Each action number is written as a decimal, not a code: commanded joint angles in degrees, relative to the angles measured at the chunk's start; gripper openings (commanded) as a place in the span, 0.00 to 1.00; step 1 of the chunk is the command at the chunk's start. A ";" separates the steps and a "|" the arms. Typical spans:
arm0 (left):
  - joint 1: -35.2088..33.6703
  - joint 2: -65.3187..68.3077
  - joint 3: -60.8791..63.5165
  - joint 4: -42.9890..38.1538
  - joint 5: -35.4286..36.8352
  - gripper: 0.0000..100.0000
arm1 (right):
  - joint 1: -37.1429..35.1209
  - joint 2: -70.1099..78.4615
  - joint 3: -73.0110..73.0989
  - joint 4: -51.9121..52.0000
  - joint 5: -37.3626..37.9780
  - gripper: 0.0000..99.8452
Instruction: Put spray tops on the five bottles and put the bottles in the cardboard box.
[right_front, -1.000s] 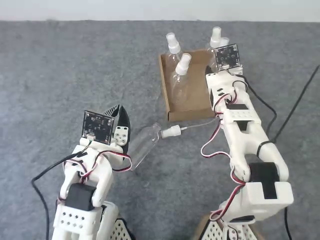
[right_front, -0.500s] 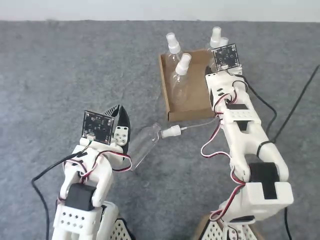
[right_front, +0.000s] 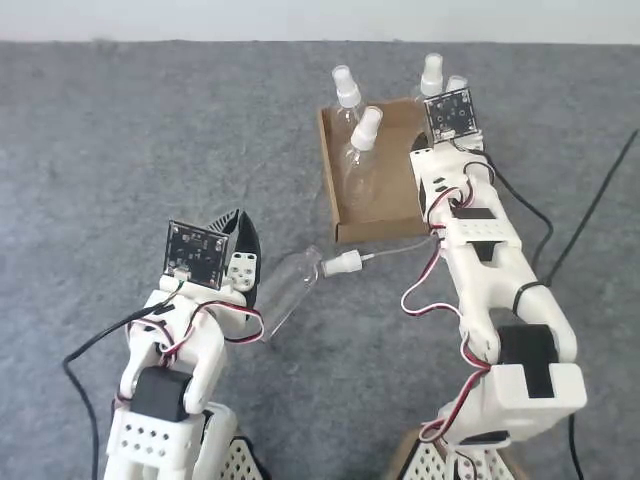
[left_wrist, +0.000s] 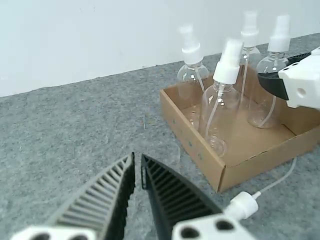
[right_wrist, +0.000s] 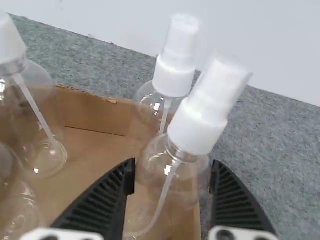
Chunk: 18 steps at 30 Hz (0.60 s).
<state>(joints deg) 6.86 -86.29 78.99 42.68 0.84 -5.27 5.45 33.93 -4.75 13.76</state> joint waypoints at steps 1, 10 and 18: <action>-0.53 -0.88 -0.48 -1.23 -0.09 0.01 | -0.31 -1.19 -3.78 0.48 0.79 0.17; -0.53 -0.79 -0.48 -1.23 -0.09 0.01 | -0.31 -1.19 -3.78 0.48 0.79 0.17; -0.53 -0.79 -0.48 -1.23 -0.09 0.01 | -0.40 -1.10 -3.78 0.48 0.79 0.26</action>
<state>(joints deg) 6.86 -86.29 78.99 42.68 0.84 -5.36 5.45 33.93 -4.75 13.76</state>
